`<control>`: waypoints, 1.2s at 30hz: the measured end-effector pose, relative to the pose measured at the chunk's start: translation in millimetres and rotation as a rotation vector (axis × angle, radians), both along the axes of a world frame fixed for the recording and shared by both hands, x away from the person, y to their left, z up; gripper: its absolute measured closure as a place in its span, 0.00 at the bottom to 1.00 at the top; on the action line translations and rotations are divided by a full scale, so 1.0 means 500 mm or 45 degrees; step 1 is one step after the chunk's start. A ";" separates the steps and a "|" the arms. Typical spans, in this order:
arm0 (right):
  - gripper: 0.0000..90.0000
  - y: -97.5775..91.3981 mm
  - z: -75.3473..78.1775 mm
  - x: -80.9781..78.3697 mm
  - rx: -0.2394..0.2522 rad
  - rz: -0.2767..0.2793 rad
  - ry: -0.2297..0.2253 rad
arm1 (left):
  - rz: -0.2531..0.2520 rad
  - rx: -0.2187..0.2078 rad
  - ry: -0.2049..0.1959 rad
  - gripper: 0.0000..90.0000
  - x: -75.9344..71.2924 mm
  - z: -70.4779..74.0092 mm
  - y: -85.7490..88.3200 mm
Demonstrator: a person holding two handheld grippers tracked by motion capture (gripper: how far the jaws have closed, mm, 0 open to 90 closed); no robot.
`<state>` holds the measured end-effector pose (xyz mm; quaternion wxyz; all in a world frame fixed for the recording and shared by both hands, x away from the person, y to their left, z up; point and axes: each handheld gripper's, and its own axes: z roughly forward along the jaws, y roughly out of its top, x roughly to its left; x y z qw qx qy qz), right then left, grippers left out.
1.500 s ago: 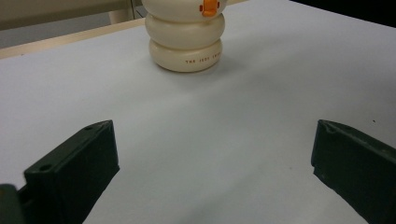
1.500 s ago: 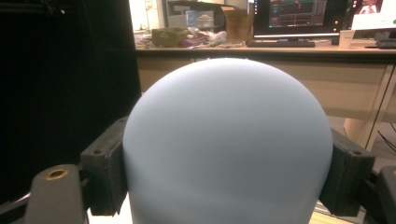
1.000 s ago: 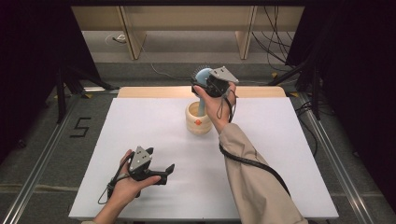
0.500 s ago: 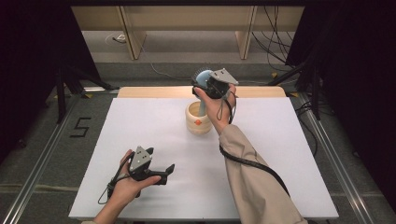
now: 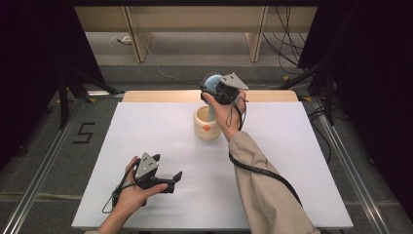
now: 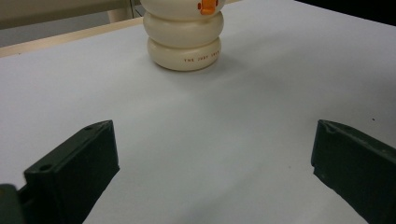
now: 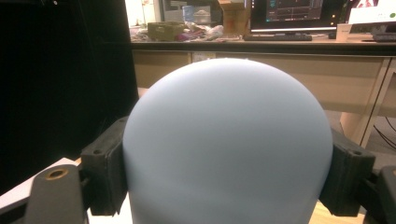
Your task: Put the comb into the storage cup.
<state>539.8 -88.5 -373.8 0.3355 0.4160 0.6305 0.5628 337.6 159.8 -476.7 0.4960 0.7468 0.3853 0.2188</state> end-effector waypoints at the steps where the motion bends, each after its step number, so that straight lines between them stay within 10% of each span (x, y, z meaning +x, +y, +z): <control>1: 0.23 0.000 -0.001 0.000 -0.001 -0.001 0.001 | 0.001 -0.001 0.001 0.00 0.000 0.000 0.000; 36: 0.23 0.004 -0.026 0.001 -0.011 0.000 0.016 | 0.000 0.001 0.003 0.00 0.000 -0.002 -0.001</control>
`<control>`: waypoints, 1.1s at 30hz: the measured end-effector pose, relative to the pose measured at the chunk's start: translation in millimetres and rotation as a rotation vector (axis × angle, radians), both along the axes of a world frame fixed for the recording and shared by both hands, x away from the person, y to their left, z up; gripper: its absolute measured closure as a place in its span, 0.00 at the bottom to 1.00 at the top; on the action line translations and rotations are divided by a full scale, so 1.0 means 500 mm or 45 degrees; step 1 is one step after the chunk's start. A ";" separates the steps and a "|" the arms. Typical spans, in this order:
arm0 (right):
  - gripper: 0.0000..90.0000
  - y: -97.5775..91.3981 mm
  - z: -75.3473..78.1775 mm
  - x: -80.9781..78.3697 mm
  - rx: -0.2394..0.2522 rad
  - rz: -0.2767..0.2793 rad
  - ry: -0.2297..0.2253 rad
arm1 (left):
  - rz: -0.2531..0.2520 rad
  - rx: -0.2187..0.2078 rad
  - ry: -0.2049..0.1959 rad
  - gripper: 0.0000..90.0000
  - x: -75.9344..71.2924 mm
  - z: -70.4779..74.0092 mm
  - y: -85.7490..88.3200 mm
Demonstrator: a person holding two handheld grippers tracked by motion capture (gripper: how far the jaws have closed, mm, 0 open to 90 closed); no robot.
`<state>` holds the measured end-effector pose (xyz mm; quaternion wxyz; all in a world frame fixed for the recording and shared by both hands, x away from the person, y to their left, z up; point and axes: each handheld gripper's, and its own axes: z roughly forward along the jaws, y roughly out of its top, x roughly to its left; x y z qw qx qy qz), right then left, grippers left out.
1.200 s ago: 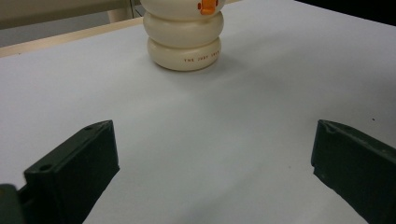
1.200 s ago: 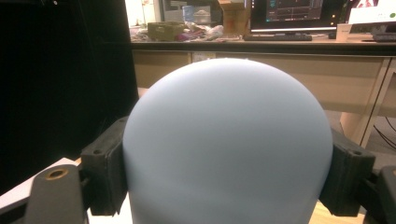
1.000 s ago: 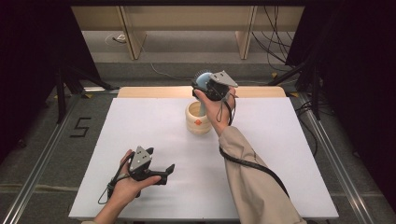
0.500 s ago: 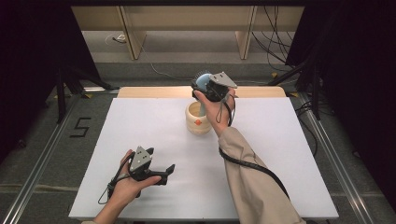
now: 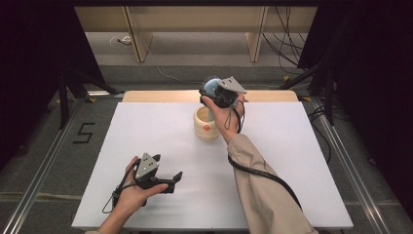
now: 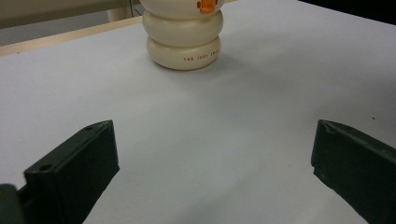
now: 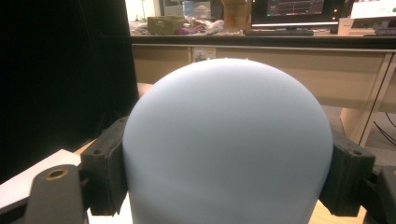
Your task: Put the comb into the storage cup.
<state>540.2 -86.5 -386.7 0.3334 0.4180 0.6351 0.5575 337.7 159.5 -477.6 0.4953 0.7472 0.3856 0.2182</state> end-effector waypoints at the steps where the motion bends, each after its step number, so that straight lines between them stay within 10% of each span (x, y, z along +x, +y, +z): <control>1: 0.23 0.000 -0.001 0.000 0.000 0.001 -0.001 | 0.000 0.000 0.000 0.00 0.000 0.000 0.000; 33: 0.22 -0.003 -0.012 0.000 -0.008 0.021 0.024 | 0.001 -0.017 0.019 0.00 0.004 -0.004 -0.003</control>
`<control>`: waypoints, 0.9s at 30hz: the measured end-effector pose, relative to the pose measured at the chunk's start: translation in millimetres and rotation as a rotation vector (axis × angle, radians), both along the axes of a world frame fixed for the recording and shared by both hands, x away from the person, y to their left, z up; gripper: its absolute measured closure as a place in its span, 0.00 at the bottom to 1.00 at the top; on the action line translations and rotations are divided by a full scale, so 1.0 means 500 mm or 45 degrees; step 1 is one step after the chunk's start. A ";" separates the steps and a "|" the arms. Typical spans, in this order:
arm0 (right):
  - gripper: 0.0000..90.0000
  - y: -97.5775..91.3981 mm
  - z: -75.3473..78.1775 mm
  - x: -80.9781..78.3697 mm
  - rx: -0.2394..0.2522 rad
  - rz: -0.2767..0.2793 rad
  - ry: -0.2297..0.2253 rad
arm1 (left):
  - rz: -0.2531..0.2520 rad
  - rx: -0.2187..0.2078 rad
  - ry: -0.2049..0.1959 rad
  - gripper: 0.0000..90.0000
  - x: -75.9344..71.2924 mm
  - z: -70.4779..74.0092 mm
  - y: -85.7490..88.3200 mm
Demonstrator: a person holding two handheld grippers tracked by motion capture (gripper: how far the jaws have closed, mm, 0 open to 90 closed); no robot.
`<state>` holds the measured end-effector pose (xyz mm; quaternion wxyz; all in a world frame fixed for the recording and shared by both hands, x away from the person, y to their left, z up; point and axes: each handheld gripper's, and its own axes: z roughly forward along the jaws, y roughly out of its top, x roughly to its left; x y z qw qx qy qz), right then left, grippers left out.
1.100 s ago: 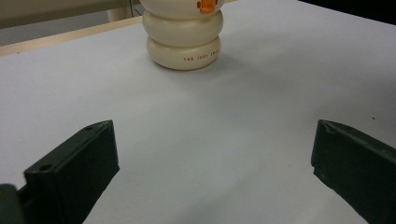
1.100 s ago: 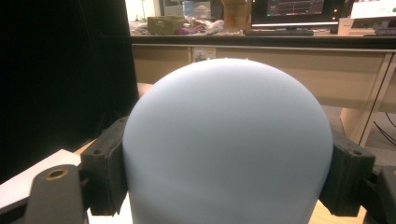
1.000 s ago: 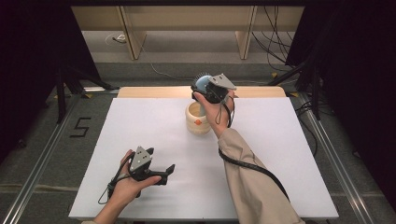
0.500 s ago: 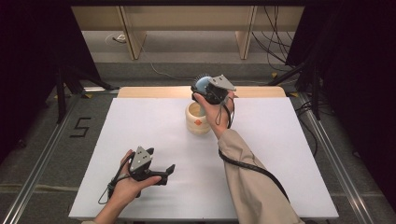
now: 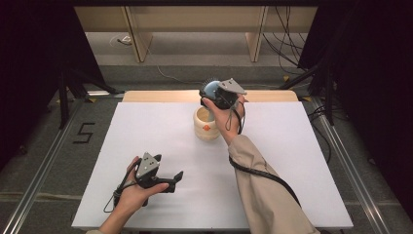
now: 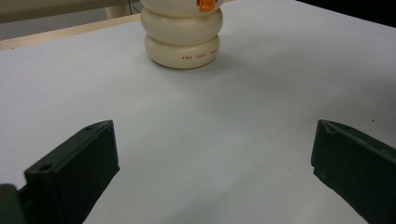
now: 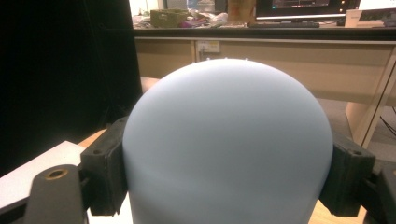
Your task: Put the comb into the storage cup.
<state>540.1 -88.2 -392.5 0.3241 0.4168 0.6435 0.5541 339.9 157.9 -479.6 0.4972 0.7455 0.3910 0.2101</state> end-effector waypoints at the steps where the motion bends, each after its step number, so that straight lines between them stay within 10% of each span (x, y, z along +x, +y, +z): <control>1: 0.22 0.000 -0.001 -0.001 0.004 -0.001 -0.002 | 0.001 0.001 0.001 0.00 0.000 0.000 0.000; 27: 0.22 -0.028 0.003 -0.046 0.008 0.062 0.042 | 0.005 0.004 -0.004 0.00 -0.002 0.001 0.000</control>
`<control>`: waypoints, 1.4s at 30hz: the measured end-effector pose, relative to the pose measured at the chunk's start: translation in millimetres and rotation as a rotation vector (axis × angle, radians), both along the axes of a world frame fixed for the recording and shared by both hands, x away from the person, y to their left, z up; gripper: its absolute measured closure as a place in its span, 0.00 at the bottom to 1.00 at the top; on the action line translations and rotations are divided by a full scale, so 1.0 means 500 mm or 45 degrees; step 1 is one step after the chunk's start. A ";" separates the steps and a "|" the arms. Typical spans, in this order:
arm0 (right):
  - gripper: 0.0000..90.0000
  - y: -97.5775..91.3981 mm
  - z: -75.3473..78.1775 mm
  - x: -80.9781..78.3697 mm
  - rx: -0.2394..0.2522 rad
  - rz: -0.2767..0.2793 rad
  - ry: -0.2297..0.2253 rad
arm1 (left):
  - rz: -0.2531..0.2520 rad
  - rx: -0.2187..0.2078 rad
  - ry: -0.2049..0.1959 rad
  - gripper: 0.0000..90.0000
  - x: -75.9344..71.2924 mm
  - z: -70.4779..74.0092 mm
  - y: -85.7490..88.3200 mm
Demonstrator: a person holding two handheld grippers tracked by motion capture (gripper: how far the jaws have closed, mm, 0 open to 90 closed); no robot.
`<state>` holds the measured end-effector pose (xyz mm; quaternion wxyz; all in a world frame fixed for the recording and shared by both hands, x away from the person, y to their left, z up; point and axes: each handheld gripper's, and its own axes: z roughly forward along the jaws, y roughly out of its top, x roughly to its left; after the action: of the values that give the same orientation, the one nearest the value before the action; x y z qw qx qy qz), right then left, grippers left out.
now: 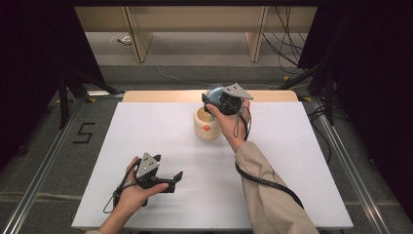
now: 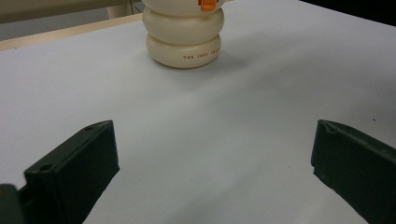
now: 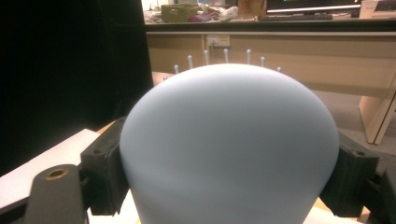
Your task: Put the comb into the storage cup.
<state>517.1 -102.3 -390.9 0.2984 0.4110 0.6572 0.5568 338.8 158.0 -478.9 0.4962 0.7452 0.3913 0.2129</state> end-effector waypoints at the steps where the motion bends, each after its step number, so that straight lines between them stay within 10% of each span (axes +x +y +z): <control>1: 0.22 -0.001 0.001 -0.001 0.000 0.002 0.001 | 0.000 0.000 0.000 0.00 0.000 0.000 0.000; 42: 0.06 -0.038 0.012 -0.034 -0.039 0.106 0.055 | 0.003 0.004 0.003 0.00 0.001 -0.002 0.000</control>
<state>500.3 -121.3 -385.0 0.2669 0.3906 0.6885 0.5498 339.5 158.0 -479.7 0.4943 0.7458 0.3924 0.2134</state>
